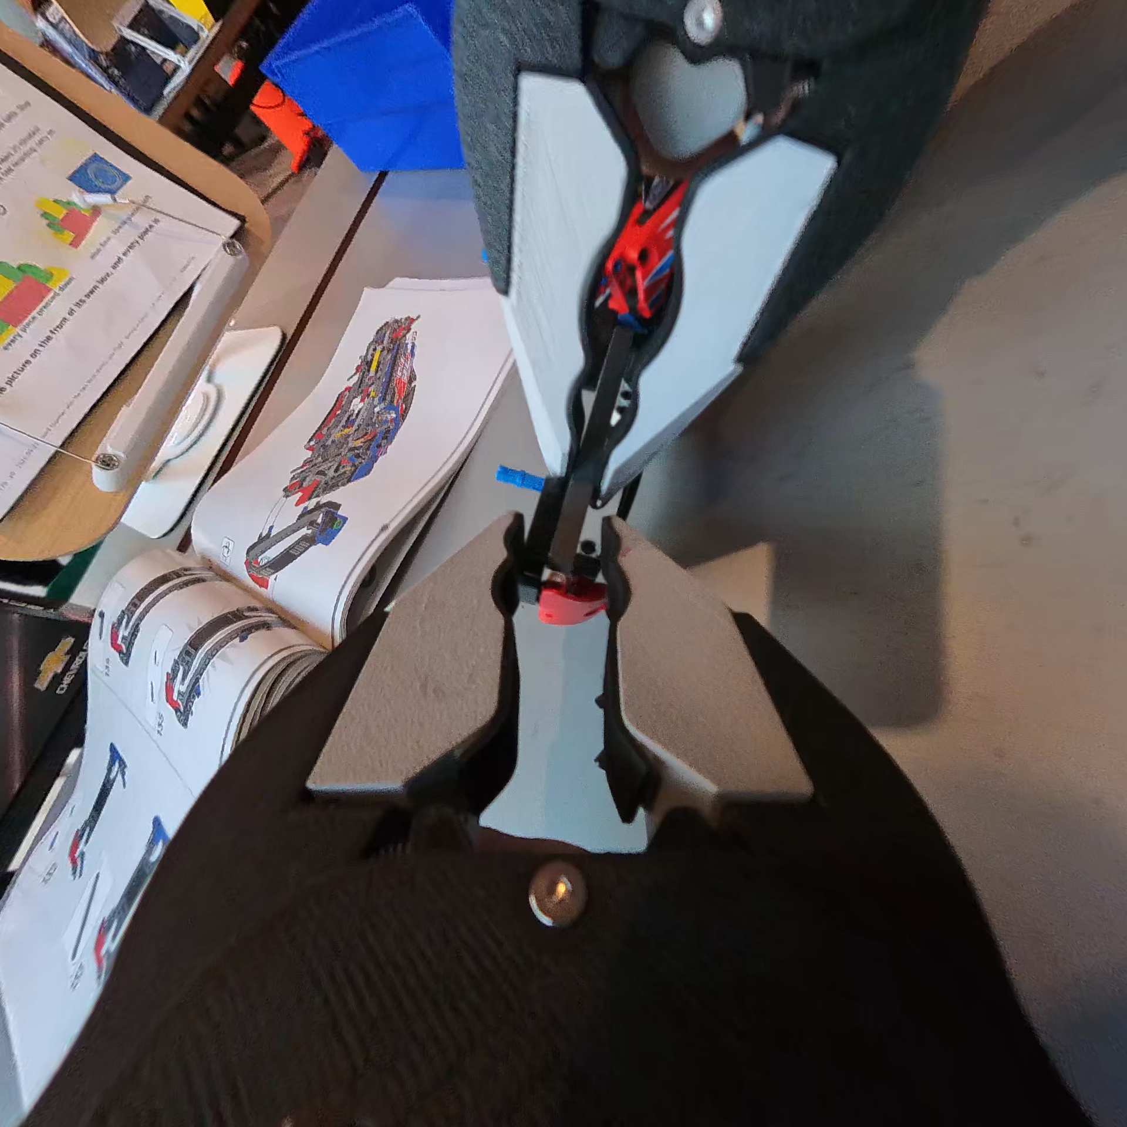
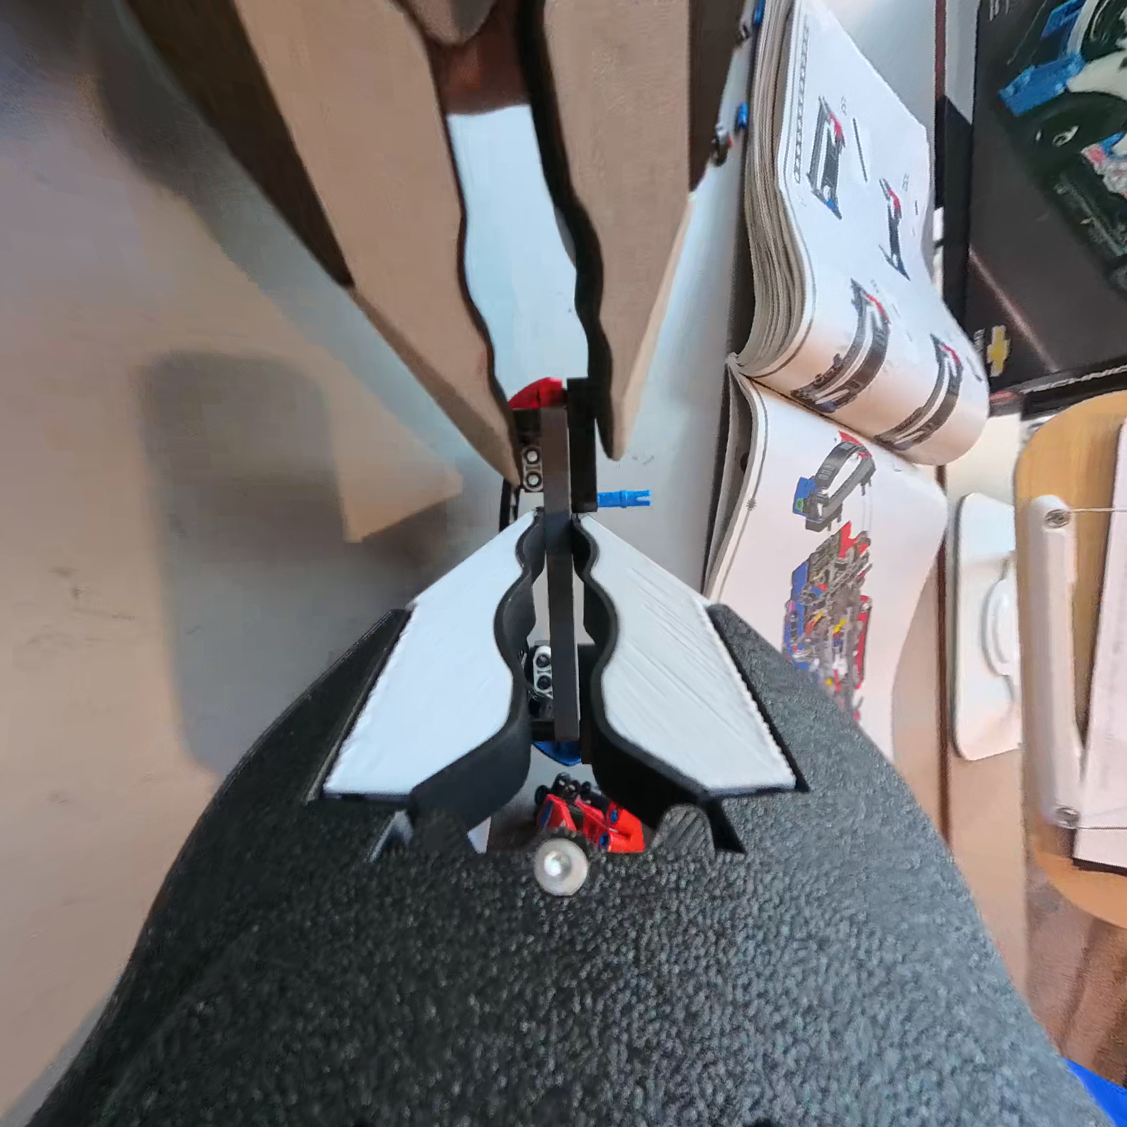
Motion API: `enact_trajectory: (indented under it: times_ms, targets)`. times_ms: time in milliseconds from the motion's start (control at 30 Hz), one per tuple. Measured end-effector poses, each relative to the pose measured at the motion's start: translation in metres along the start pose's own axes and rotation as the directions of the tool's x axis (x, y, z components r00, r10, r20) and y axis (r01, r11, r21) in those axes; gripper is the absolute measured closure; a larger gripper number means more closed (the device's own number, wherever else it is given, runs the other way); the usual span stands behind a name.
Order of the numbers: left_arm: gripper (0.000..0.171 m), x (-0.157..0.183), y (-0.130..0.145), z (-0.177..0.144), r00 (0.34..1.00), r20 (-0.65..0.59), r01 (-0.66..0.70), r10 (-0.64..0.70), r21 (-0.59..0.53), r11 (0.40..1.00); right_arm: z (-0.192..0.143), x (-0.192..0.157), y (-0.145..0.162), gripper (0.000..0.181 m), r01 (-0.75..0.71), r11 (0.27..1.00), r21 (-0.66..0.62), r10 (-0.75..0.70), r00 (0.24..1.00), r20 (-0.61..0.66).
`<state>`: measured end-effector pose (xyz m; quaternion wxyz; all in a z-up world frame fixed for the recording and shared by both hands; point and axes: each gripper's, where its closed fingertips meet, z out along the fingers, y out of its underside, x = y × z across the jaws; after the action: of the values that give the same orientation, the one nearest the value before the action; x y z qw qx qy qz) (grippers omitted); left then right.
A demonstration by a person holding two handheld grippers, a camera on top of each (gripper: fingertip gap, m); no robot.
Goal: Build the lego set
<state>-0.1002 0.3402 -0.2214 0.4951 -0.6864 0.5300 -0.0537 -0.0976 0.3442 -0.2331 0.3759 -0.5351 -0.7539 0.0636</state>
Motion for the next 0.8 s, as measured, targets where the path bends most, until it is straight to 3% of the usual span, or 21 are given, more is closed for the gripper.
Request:
enact_trajectory:
  times_ms: [100, 300, 500, 800]
  targets:
    - [0.154, -0.004, 0.008, 0.004, 0.999, 0.035, -0.022, 0.023, -0.042, 0.999, 0.002, -0.002, -0.001, 0.173, -0.036, 0.999, 0.007, 0.036, 0.999, 0.030]
    - [0.156, 0.004, 0.014, 0.006, 0.998, -0.028, -0.054, 0.053, -0.043, 0.998, 0.007, -0.007, 0.002, 0.171, 0.017, 1.000, 0.018, -0.018, 0.999, 0.028]
    - [0.156, 0.009, 0.011, 0.006, 0.992, -0.050, -0.112, 0.112, 0.004, 0.994, 0.000, 0.002, 0.004, 0.139, 0.105, 0.994, 0.019, -0.104, 0.994, -0.043]
    - [0.157, 0.013, 0.007, 0.007, 0.984, -0.039, -0.170, 0.171, 0.041, 0.985, 0.001, -0.004, 0.003, 0.143, 0.250, 0.968, 0.026, -0.249, 0.968, -0.031]
